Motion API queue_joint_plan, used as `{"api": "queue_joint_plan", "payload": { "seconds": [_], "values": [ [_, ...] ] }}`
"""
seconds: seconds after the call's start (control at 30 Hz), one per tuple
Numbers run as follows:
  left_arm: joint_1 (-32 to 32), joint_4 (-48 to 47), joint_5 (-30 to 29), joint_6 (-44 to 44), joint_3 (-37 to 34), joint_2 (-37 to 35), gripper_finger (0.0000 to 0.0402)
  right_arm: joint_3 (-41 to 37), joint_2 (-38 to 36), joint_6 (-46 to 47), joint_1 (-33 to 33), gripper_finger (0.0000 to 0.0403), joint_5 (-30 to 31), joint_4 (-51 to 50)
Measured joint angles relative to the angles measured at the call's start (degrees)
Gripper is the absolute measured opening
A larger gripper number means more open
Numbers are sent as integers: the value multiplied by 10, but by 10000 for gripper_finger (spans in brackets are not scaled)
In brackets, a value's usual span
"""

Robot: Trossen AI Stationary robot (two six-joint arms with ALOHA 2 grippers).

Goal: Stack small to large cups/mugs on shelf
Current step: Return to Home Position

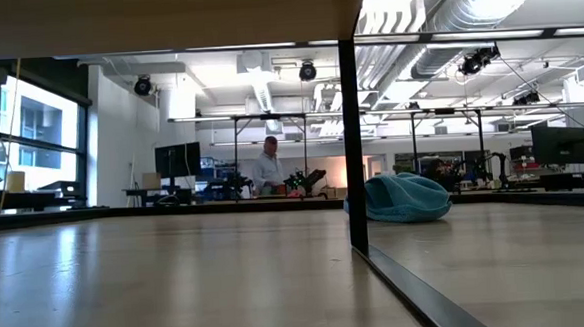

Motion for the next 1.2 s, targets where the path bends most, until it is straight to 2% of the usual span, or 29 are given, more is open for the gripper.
{"api": "queue_joint_plan", "payload": {
  "seconds": [0.37,0.57,0.67,0.8,1.03,1.2],
  "values": [
    [0,17,0,36,6,0,262,0,-62,-28,0,140,0,-8],
    [0,32,0,44,6,0,262,-3,-100,-5,0,140,3,-25],
    [0,32,0,52,6,0,262,-33,-129,7,0,140,4,-23],
    [0,30,0,54,6,0,262,-123,-181,22,0,140,-28,27],
    [0,31,0,65,6,0,262,-343,-325,-3,0,140,-179,216],
    [0,31,0,65,6,0,262,-491,-438,-4,0,140,-236,355]
  ]
}}
